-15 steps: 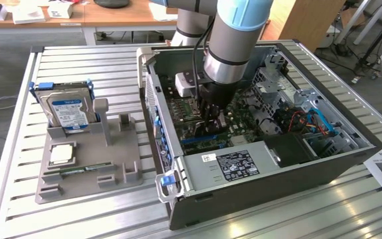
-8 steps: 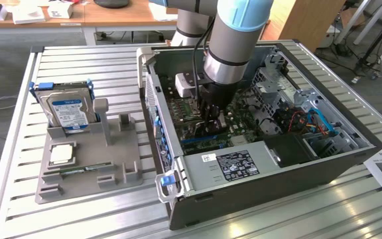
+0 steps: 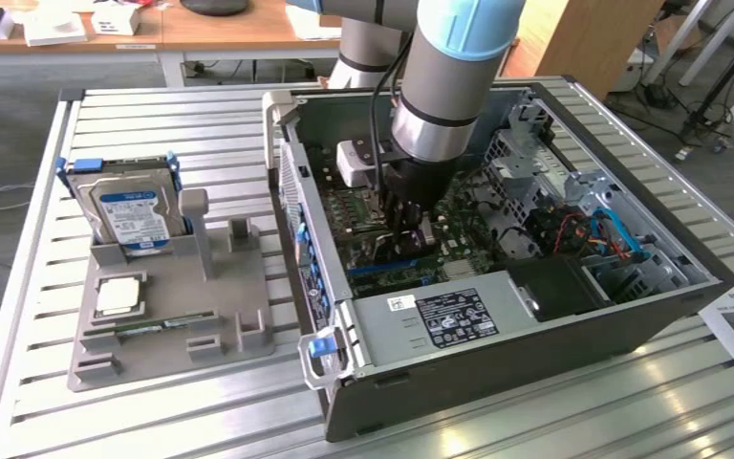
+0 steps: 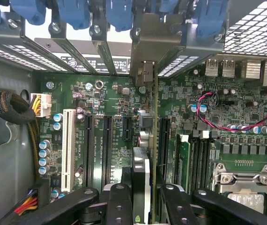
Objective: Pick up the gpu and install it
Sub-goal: 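Insert the gpu into the slot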
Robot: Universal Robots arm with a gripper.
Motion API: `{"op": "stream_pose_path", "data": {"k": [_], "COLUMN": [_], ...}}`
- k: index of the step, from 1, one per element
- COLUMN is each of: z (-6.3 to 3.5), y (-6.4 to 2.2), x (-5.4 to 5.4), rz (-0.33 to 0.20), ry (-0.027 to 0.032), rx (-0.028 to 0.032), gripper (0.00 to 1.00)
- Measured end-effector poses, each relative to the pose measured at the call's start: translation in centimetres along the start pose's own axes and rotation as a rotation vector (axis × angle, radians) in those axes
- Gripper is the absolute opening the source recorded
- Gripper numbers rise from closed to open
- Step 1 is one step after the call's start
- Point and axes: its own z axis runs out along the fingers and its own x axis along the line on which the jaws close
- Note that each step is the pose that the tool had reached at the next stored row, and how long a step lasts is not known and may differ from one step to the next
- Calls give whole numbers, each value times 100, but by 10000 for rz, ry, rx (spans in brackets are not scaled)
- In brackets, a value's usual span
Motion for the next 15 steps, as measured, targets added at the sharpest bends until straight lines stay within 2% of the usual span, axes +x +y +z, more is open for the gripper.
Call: {"op": "stream_pose_path", "data": {"k": [15], "z": [12], "y": [0], "x": [-1], "rz": [1], "ry": [0], "rx": [0], "gripper": [28]}}
